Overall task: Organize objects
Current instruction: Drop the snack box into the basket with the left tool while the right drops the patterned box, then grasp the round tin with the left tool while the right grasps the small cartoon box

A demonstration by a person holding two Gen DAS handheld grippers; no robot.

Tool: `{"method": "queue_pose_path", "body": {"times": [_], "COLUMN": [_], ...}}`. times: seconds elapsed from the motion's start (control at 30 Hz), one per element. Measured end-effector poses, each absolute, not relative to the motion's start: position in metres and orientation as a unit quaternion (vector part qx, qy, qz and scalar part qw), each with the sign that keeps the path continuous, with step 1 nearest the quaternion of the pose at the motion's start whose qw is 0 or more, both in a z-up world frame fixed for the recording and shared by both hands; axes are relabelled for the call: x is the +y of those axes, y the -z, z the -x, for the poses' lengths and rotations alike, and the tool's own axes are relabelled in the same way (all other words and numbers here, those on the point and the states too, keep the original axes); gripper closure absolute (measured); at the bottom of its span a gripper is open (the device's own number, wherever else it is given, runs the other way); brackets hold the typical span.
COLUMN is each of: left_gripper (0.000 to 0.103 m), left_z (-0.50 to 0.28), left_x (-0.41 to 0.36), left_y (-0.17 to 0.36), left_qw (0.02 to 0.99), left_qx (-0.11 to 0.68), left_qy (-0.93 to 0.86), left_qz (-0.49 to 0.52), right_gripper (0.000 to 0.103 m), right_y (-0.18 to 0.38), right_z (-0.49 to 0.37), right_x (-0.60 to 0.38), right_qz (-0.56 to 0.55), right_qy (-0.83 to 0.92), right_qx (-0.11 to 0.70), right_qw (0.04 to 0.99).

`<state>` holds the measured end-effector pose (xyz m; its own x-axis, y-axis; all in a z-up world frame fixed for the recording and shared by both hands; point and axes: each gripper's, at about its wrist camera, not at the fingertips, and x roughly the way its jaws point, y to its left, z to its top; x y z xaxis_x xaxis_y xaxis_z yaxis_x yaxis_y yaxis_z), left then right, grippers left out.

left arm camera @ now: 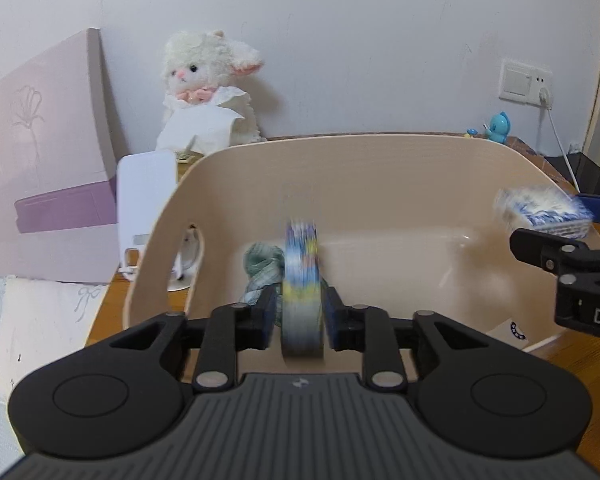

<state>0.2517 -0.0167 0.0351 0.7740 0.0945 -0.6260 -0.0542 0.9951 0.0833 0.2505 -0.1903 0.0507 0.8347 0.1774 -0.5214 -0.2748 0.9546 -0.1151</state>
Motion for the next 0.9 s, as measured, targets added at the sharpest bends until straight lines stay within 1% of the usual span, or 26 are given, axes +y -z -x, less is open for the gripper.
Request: {"method": "queue_pose_path", "body": {"times": [0.03, 0.07, 0.1, 0.17, 0.23, 0.3, 0.33, 0.63, 0.73, 0.9], "left_gripper": [0.038, 0.023, 0.020, 0.020, 0.018, 0.015, 0.014, 0.008, 0.005, 0.005], "left_z": [-0.247, -0.241, -0.235, -0.225, -0.216, -0.206, -0.201, -0.160, -0.148, -0.135], "left_x": [-0.015, -0.014, -0.013, -0.010, -0.009, -0.007, -0.006, -0.002, 0.002, 0.009], "left_y": [-0.038, -0.041, -0.044, -0.051, -0.058, -0.062, -0.064, -0.069, -0.067, -0.054], "left_qw": [0.944, 0.947, 0.950, 0.953, 0.955, 0.956, 0.956, 0.958, 0.957, 0.955], "left_qx": [0.326, 0.316, 0.306, 0.296, 0.290, 0.286, 0.285, 0.279, 0.282, 0.291], "left_qy": [-0.046, -0.051, -0.054, -0.054, -0.054, -0.059, -0.060, -0.055, -0.054, -0.053], "left_qz": [-0.029, -0.028, -0.027, -0.028, -0.027, -0.027, -0.026, -0.035, -0.032, -0.028], "right_gripper": [0.026, 0.023, 0.019, 0.014, 0.010, 0.002, 0.000, 0.000, 0.000, 0.000], "right_y": [-0.052, -0.054, -0.057, -0.063, -0.070, -0.077, -0.079, -0.074, -0.070, -0.057], "right_z": [-0.247, -0.244, -0.240, -0.232, -0.223, -0.213, -0.207, -0.174, -0.162, -0.146], "right_x": [-0.191, -0.192, -0.193, -0.196, -0.200, -0.203, -0.204, -0.214, -0.218, -0.222], "right_qz": [0.095, 0.095, 0.094, 0.088, 0.083, 0.079, 0.077, 0.071, 0.076, 0.084], "right_qy": [-0.117, -0.118, -0.118, -0.120, -0.118, -0.118, -0.116, -0.104, -0.103, -0.103], "right_qx": [0.257, 0.253, 0.250, 0.243, 0.232, 0.222, 0.218, 0.237, 0.242, 0.258], "right_qw": [0.955, 0.956, 0.956, 0.959, 0.962, 0.965, 0.966, 0.963, 0.962, 0.957]}}
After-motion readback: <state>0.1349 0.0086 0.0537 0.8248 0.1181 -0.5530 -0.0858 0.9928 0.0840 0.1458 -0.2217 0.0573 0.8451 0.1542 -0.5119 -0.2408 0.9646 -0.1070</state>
